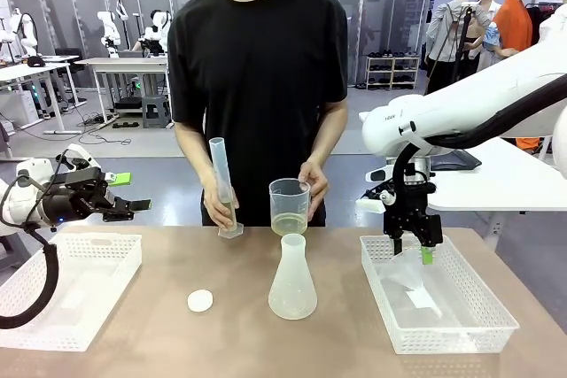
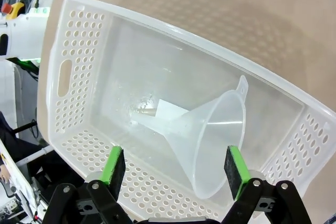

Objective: Prepare the solutions needed for the experiment.
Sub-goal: Pick up the Plastic Funnel and insert it into the Big flask.

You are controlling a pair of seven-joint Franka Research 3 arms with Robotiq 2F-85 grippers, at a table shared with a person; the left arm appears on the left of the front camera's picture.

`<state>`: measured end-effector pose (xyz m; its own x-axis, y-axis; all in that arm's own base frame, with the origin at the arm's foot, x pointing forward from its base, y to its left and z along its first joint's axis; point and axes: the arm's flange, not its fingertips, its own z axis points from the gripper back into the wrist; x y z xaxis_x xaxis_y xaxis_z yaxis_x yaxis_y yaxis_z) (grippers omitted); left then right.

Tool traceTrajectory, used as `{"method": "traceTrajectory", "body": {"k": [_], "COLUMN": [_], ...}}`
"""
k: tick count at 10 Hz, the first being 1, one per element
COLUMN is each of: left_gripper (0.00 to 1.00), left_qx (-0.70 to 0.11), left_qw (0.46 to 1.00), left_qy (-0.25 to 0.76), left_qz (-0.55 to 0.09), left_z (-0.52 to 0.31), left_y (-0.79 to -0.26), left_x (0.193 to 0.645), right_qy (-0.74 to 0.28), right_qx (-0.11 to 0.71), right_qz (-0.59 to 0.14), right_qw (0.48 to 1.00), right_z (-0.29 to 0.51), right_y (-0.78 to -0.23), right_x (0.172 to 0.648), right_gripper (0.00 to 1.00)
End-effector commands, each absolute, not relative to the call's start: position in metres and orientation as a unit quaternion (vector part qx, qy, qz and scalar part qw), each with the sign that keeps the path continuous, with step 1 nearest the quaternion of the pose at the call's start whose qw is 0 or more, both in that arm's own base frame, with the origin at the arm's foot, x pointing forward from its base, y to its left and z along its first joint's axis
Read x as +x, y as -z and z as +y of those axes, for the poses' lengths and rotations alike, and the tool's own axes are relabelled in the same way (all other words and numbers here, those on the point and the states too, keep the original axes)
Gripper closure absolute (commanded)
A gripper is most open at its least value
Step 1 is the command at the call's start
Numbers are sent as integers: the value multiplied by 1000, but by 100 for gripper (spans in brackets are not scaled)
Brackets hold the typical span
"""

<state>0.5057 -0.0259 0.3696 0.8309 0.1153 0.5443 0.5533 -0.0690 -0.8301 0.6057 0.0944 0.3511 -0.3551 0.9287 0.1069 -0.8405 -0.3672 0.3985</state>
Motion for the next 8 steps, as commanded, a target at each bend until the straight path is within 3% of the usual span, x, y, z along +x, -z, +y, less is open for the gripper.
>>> {"method": "traceTrajectory", "body": {"k": [1,2,3,4,5,6,7,8], "left_gripper": [0,0,0,0,0,0,0,0], "left_qx": [-703,-703,-703,-703,-703,-703,-703,-703], "left_qw": [648,648,648,648,648,648,648,648], "left_qy": [175,175,175,175,175,175,175,175], "left_qz": [-235,-235,-235,-235,-235,-235,-235,-235], "left_z": [-26,-26,-26,-26,-26,-26,-26,-26], "left_y": [-369,-369,-369,-369,-369,-369,-369,-369], "left_x": [504,504,504,504,504,504,504,504], "right_qy": [-821,-821,-822,-820,-819,-819,-821,-822], "right_qx": [166,165,161,163,159,154,152,151], "right_qz": [167,170,169,173,176,177,176,177], "right_qw": [521,520,520,521,523,523,521,519], "right_z": [95,95,96,96,96,96,96,97], "right_y": [-351,-349,-348,-345,-342,-340,-339,-338], "right_x": [612,613,616,618,620,622,624,625], "right_gripper": [8,12,26,31,45,50,64,69]}}
